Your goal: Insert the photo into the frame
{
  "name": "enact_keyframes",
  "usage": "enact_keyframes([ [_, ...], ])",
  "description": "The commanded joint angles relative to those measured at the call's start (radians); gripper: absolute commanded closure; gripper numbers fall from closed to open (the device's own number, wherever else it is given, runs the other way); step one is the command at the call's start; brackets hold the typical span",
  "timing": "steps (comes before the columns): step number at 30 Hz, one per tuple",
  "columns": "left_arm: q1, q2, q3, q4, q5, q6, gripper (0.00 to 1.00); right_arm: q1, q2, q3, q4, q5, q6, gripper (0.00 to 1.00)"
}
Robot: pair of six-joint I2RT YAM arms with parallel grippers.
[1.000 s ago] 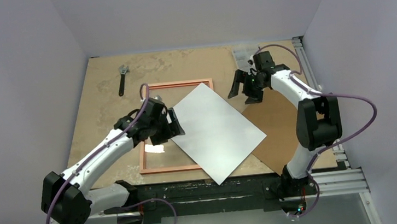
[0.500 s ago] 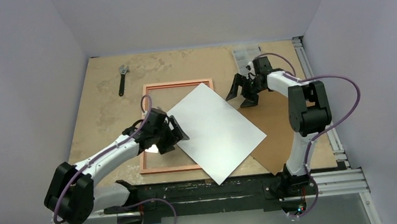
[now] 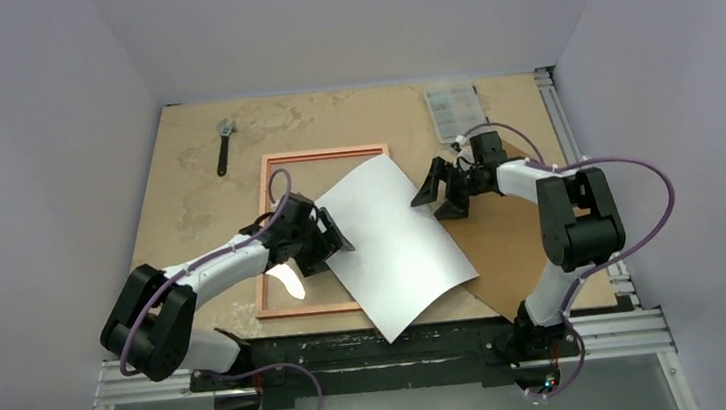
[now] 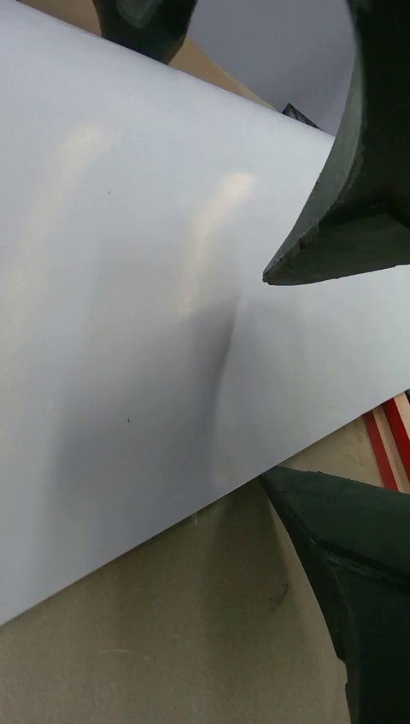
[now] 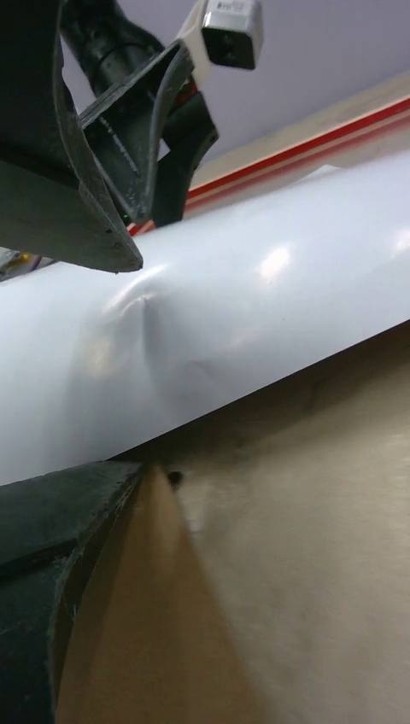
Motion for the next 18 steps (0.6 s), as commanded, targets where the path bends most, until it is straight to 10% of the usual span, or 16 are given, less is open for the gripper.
enact_keyframes([
  [1,0.006,-0.012,0.085,-0.006,-0.023,0.062,0.25,0.007,-0.095,-0.108,-0.094,-0.033,-0.006,0.21],
  [18,0.104,0.001,0.352,-0.340,-0.128,0.273,0.24,0.017,-0.444,-0.269,-0.257,0.064,-0.054,0.19],
])
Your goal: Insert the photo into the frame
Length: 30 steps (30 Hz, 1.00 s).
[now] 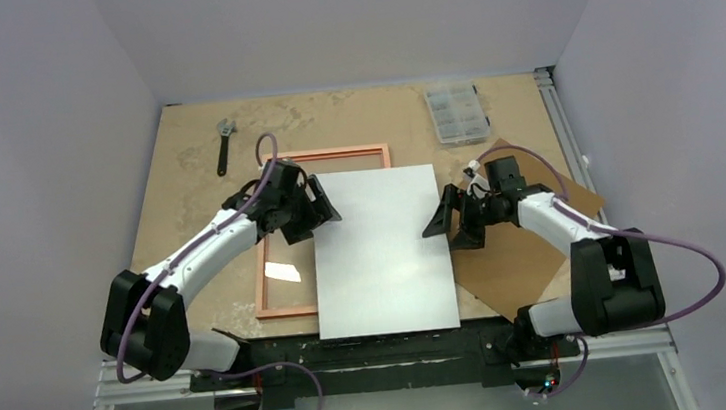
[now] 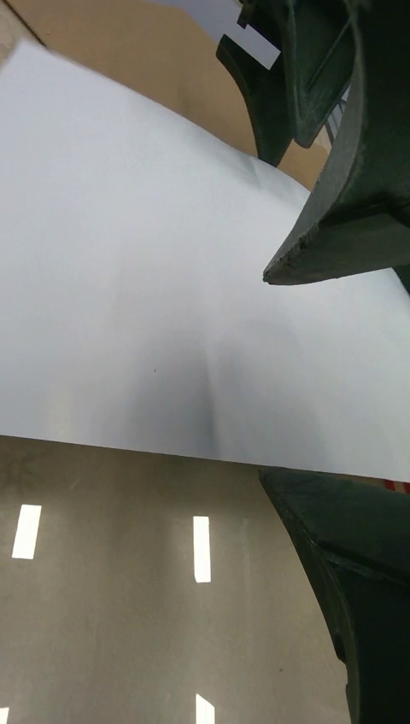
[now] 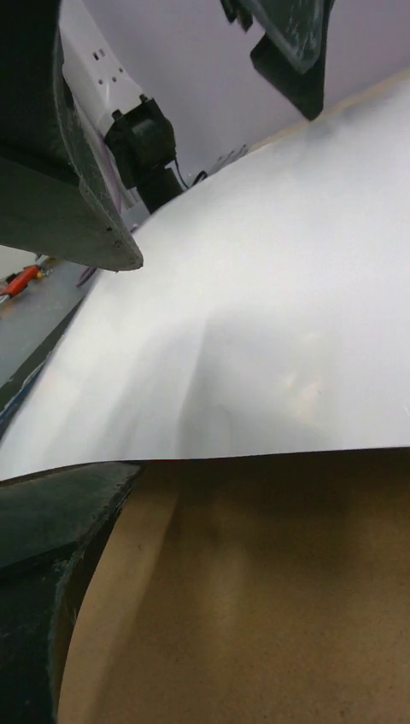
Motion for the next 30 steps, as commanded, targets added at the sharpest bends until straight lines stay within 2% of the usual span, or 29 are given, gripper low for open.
enact_keyframes([
  [1,0.017,0.010,0.122,-0.168,-0.101,0.102,0.24,0.008,-0.055,0.013,-0.102,0.101,-0.069,0.17],
  [5,0.020,0.005,0.189,-0.319,-0.238,0.129,0.23,0.009,-0.061,0.061,-0.158,0.245,-0.117,0.14],
  [10,0.019,-0.057,0.144,-0.339,-0.252,0.121,0.23,0.006,-0.024,0.117,-0.174,0.332,-0.131,0.15],
  [14,0.019,-0.130,0.032,-0.257,-0.176,0.099,0.24,-0.003,0.050,0.117,-0.108,0.211,-0.114,0.19],
  [18,0.020,-0.138,-0.047,-0.183,-0.072,0.073,0.27,-0.015,0.120,0.094,-0.041,0.114,-0.088,0.22],
  [22,0.018,-0.107,-0.090,-0.113,-0.012,0.059,0.33,-0.024,0.166,0.068,0.017,0.033,-0.077,0.24],
  [27,0.018,-0.068,-0.097,-0.101,-0.002,0.070,0.35,-0.020,0.203,0.025,0.110,-0.087,-0.027,0.26],
  [30,0.018,-0.070,-0.101,-0.086,0.005,0.067,0.35,-0.001,0.199,0.024,0.119,-0.107,-0.023,0.27],
])
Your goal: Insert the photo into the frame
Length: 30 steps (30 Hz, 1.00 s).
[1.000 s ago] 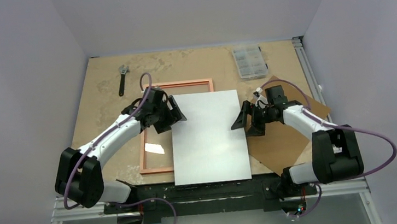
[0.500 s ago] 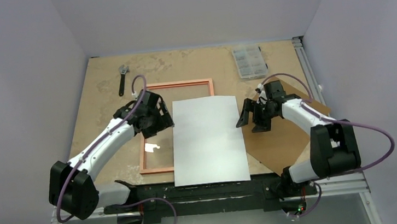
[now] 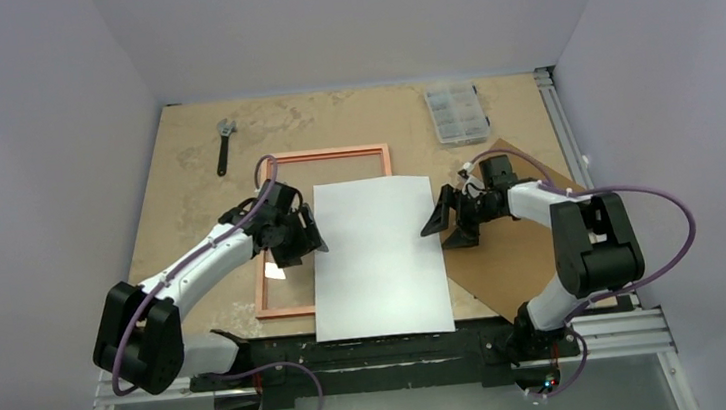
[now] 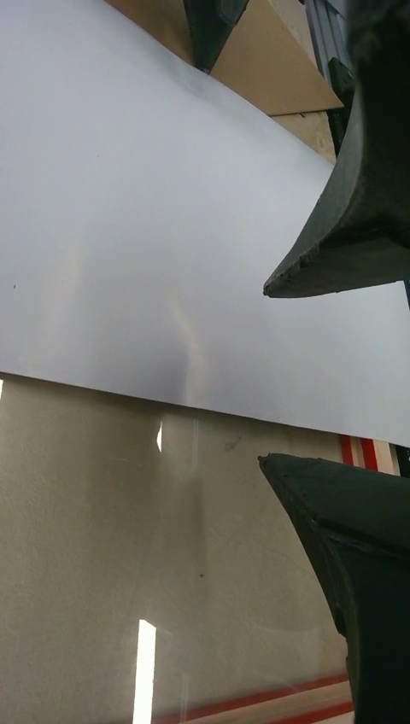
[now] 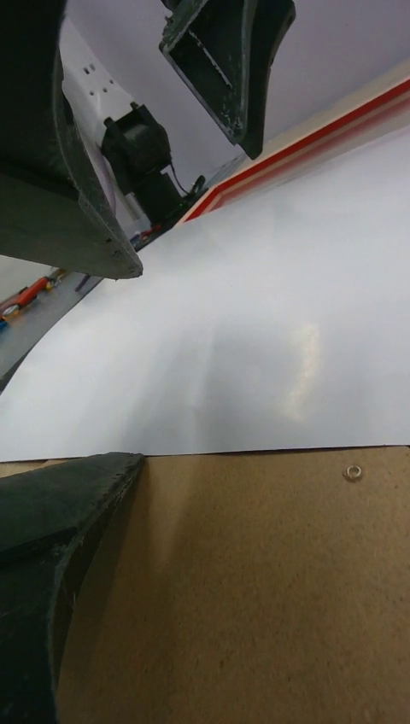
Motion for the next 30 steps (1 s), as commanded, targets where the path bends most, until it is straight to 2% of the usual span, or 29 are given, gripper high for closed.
enact_keyframes([
  [1,0.003,-0.004,0.002,0.064,0.033,-0.011,0.35,0.034,0.001,-0.016,0.067,-0.080,0.022,0.27],
  [9,0.004,-0.031,0.006,0.074,0.041,-0.008,0.36,0.133,-0.051,0.006,0.142,-0.158,0.078,0.26],
  [11,0.003,-0.029,0.008,0.075,0.045,-0.005,0.36,0.131,-0.077,0.022,0.106,-0.140,0.053,0.26],
  [15,-0.002,-0.025,-0.003,0.092,0.060,-0.009,0.37,0.096,-0.109,0.035,-0.006,0.022,-0.010,0.26],
  [19,-0.004,-0.030,-0.006,0.087,0.057,-0.006,0.37,0.029,-0.075,-0.013,-0.011,0.024,-0.045,0.26],
  [22,-0.004,-0.042,-0.016,0.089,0.059,-0.007,0.37,0.026,-0.029,-0.061,0.054,-0.059,-0.035,0.29],
  [26,-0.004,-0.053,-0.011,0.080,0.056,-0.003,0.37,0.026,0.023,-0.149,0.240,-0.173,0.050,0.35],
  [30,-0.005,-0.060,-0.016,0.083,0.058,-0.007,0.38,0.030,0.048,-0.173,0.325,-0.223,0.097,0.39],
])
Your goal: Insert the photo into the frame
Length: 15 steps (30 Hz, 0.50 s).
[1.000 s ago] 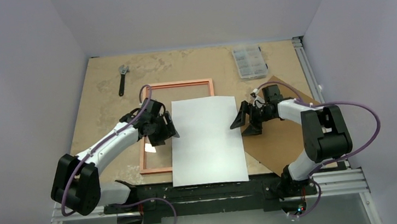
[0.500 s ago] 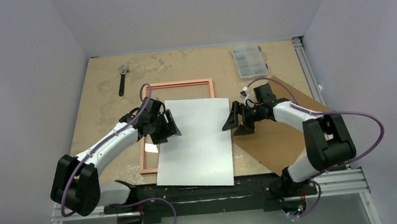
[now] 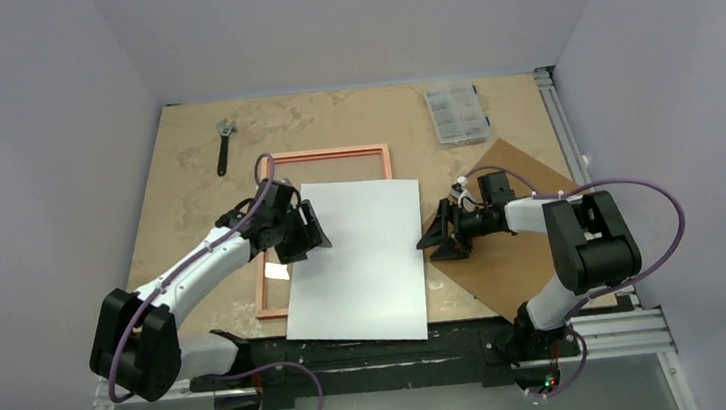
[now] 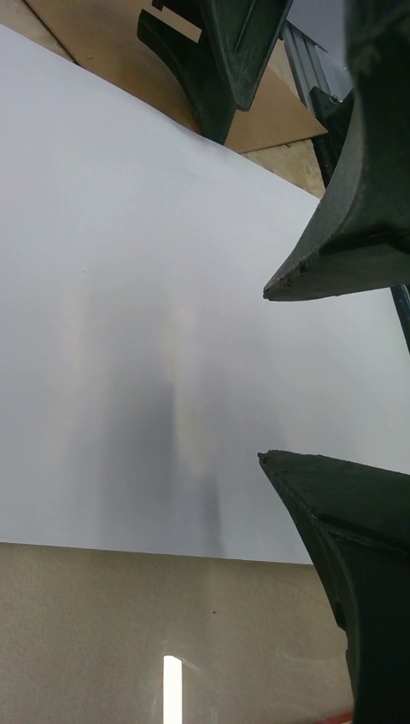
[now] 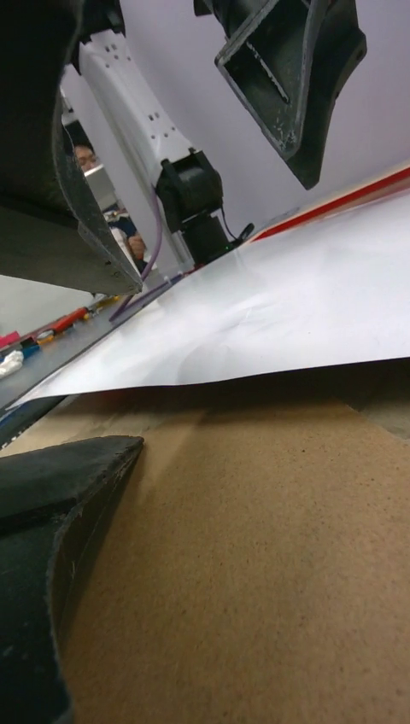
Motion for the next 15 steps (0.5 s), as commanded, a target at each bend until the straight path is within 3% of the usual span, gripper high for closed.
enact_keyframes([
  [1,-0.002,-0.031,-0.005,0.022,0.012,-0.007,0.38,0.011,0.036,-0.038,0.143,-0.058,0.054,0.41],
  [6,-0.003,-0.022,-0.003,0.028,0.017,-0.006,0.38,0.061,0.057,-0.025,0.210,-0.074,0.104,0.48],
  [11,-0.003,-0.017,-0.007,0.026,0.019,-0.006,0.39,0.106,0.059,-0.026,0.291,-0.064,0.193,0.66],
  [15,-0.004,-0.022,-0.012,0.033,0.022,-0.006,0.39,0.106,-0.004,-0.004,0.245,-0.031,0.192,0.82],
])
